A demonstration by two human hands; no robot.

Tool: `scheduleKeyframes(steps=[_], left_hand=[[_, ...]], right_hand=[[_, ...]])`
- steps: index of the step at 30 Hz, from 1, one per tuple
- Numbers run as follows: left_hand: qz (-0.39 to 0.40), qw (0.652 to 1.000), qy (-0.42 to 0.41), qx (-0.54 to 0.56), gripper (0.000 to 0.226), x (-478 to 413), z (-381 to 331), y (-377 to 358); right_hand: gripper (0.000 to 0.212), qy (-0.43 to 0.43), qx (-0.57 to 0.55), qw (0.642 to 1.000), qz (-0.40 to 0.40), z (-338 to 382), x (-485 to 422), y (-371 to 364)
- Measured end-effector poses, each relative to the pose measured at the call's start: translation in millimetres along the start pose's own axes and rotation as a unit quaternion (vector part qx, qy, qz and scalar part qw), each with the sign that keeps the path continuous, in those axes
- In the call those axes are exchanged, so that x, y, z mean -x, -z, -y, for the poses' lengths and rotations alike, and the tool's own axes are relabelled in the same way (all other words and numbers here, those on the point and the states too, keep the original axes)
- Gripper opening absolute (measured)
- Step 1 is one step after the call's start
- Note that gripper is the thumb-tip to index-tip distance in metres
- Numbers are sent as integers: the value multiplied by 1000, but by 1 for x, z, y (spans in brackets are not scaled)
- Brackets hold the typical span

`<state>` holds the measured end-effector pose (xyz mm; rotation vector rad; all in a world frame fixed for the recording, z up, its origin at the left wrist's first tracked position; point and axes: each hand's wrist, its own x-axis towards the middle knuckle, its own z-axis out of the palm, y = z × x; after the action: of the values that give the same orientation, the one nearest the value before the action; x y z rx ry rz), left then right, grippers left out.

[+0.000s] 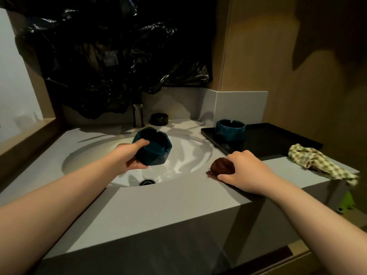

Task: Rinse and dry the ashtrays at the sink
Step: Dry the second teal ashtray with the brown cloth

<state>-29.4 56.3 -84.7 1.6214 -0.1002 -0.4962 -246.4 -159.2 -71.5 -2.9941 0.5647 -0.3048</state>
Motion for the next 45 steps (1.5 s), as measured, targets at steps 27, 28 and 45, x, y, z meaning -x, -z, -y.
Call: scheduleKeyframes(steps=[27,28,45], left_hand=[[99,993,54,34,74,-17,-7,17],[123,991,32,-43,87,-21,-9,21],[49,839,-374,-392,70,-28,3,38]], right_hand=[[37,112,-193,951,214,110,-141,-27],[38,108,-197,948,226,104,-142,-25],[30,184,-263,878,355,71,-150,-11]])
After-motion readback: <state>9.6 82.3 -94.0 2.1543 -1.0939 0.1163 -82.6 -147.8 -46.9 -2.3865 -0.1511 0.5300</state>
